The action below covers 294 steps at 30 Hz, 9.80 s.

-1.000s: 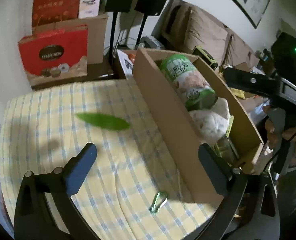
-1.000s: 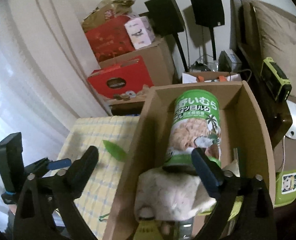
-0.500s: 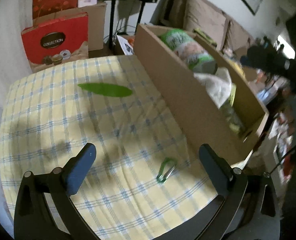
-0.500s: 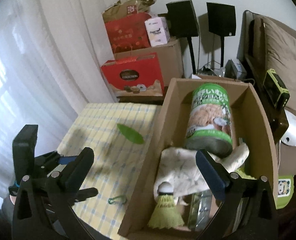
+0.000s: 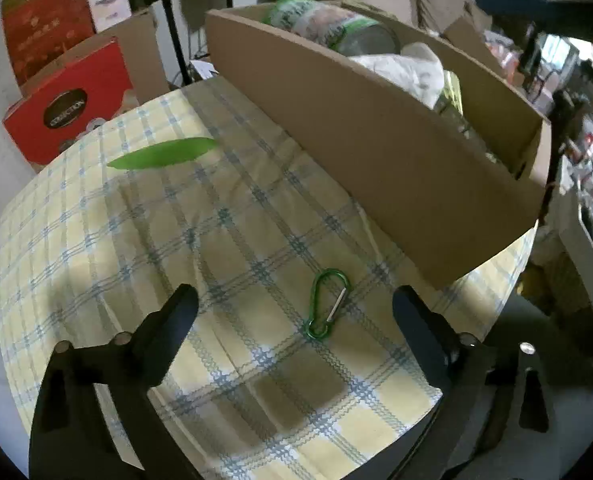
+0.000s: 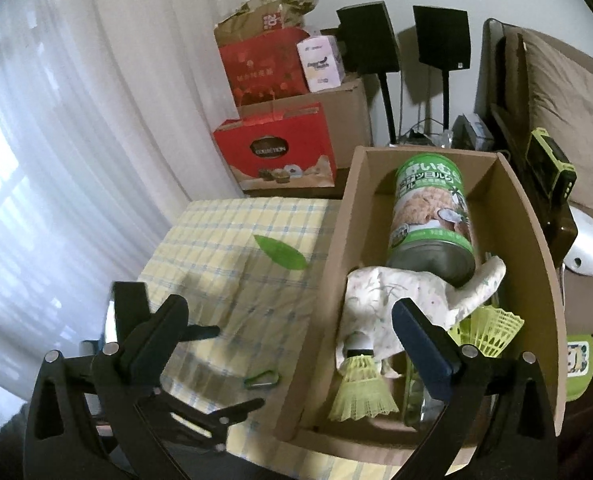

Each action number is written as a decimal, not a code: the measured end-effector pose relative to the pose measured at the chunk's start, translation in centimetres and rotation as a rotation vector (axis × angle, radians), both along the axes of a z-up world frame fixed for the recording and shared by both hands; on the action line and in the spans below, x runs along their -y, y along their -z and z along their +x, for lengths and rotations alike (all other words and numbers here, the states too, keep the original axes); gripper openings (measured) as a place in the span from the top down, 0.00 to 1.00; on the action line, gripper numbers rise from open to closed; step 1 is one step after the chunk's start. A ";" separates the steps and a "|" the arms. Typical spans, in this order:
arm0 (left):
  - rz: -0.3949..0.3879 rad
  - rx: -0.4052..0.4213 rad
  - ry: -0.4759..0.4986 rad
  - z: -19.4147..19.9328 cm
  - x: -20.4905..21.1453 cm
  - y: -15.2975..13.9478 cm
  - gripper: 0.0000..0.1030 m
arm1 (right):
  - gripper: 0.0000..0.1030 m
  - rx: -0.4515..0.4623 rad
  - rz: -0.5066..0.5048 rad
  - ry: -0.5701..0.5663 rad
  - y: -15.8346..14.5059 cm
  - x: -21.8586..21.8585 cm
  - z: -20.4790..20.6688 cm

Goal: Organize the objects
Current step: 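Reach the left tool to the green carabiner on the table and close on it, then hold the carabiner in the left tool while the right tool closes on the green leaf-shaped piece, then lift the green leaf-shaped piece off the table with the right tool, then carry the carabiner and leaf piece over the box with both tools and lower them in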

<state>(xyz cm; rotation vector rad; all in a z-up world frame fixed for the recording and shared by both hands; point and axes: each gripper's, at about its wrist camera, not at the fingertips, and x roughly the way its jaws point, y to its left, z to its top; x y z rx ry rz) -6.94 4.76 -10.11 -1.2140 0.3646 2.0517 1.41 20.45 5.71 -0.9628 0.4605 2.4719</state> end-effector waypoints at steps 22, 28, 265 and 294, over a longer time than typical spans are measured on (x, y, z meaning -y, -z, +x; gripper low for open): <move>-0.003 -0.006 0.112 0.6 -1.0 1.6 0.81 | 0.00 -0.012 -0.029 0.035 0.5 -0.3 0.9; -0.005 -0.022 0.077 0.5 0.1 1.5 0.81 | 0.00 -0.002 -0.020 0.027 0.6 -0.3 0.6; 0.323 0.015 -0.147 0.9 -8.0 -12.3 0.81 | 0.71 0.134 0.110 0.329 1.1 -6.0 6.1; 0.302 0.049 -0.142 1.1 -9.3 -9.8 0.40 | 0.56 0.218 0.029 0.365 6.0 -7.9 7.8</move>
